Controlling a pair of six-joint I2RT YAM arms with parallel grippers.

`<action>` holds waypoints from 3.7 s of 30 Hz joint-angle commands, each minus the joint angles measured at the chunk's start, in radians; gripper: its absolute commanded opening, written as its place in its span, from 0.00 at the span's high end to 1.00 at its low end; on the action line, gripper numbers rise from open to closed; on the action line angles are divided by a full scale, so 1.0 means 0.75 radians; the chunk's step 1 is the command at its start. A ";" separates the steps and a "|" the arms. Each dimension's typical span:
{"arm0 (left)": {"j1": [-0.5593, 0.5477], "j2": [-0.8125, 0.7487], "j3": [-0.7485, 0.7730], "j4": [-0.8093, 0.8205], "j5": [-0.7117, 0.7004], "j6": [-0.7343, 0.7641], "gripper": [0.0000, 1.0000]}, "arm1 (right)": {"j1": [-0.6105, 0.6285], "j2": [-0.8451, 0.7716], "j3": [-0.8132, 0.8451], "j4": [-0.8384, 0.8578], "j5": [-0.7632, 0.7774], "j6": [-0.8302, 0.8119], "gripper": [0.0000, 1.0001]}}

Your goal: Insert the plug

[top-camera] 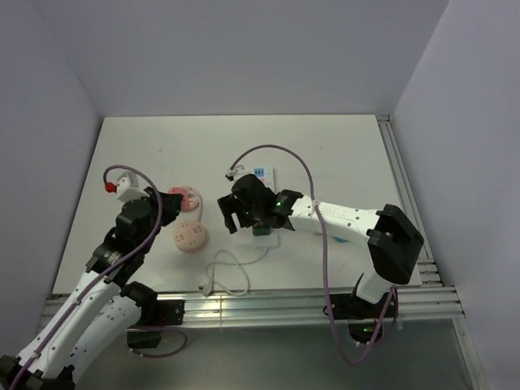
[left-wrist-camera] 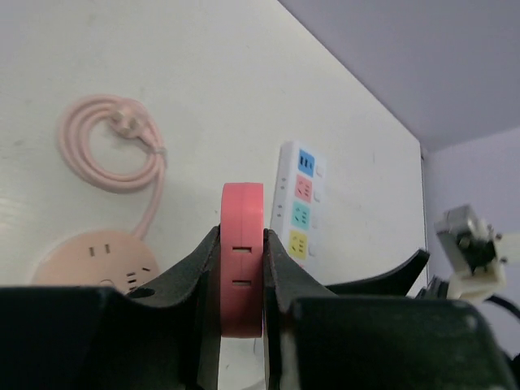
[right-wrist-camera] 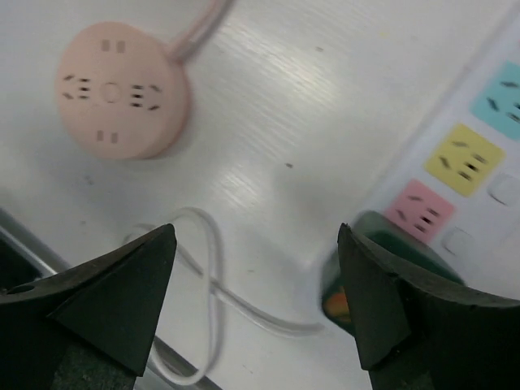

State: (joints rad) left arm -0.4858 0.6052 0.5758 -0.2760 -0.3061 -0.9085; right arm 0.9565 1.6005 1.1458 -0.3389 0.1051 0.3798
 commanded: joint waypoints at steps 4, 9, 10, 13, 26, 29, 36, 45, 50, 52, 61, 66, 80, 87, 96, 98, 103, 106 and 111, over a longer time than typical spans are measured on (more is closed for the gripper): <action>0.006 -0.107 0.216 -0.487 -0.406 -0.102 1.00 | 0.134 0.185 0.184 0.137 -0.077 -0.007 0.12; 0.006 -0.193 0.279 -0.546 -0.469 -0.049 1.00 | 0.222 0.375 0.382 0.131 -0.093 -0.005 0.11; 0.006 -0.199 0.285 -0.554 -0.481 -0.032 1.00 | 0.234 0.434 0.413 0.131 -0.093 -0.009 0.11; 0.006 -0.210 0.318 -0.591 -0.518 -0.014 1.00 | 0.283 0.547 0.542 0.115 -0.004 -0.058 0.09; 0.006 -0.287 0.418 -0.663 -0.584 0.052 1.00 | 0.320 0.903 1.026 0.033 0.314 -0.101 0.13; 0.008 -0.290 0.412 -0.667 -0.582 0.054 1.00 | 0.316 1.005 1.135 0.016 0.294 -0.091 0.14; 0.006 -0.289 0.386 -0.663 -0.572 0.054 1.00 | 0.250 1.122 1.217 -0.061 0.150 -0.014 0.17; 0.006 -0.261 0.288 -0.563 -0.447 0.056 1.00 | 0.059 0.849 0.733 -0.008 0.191 0.252 0.23; 0.006 -0.240 0.159 -0.426 -0.332 0.052 1.00 | 0.007 0.736 0.581 0.033 0.232 0.349 0.24; 0.008 -0.232 0.128 -0.350 -0.275 0.043 1.00 | -0.013 0.713 0.589 0.010 0.234 0.363 0.24; 0.006 -0.151 -0.027 -0.148 -0.130 0.011 1.00 | -0.048 0.525 0.593 0.039 0.126 0.326 0.18; 0.006 -0.122 -0.066 -0.070 -0.079 0.003 1.00 | -0.077 0.451 0.551 -0.029 0.134 0.275 0.20; -0.088 0.034 -0.173 0.155 0.012 -0.071 1.00 | -0.126 0.222 0.090 0.027 0.330 0.224 0.25; -0.307 0.199 -0.134 0.217 -0.158 -0.130 0.99 | -0.181 0.255 0.055 0.051 0.287 0.179 0.26; -0.338 0.250 -0.109 0.182 -0.236 -0.128 1.00 | -0.161 0.320 0.213 -0.063 0.414 0.016 0.45; -0.338 0.267 -0.101 0.172 -0.234 -0.134 1.00 | -0.140 0.329 0.213 -0.057 0.439 -0.023 0.46; -0.306 0.238 -0.052 0.045 -0.299 -0.106 1.00 | -0.069 0.357 0.239 -0.049 0.424 -0.101 0.50; -0.179 0.138 -0.042 0.000 -0.222 -0.053 1.00 | -0.042 0.394 0.268 -0.063 0.428 -0.134 0.51; -0.035 0.009 -0.032 -0.076 -0.146 0.005 0.99 | 0.019 0.429 0.282 -0.051 0.410 -0.197 0.50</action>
State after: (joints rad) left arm -0.5453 0.6453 0.5007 -0.2989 -0.4530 -0.9478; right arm 0.9508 1.9079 1.3163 -0.3786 0.3992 0.2844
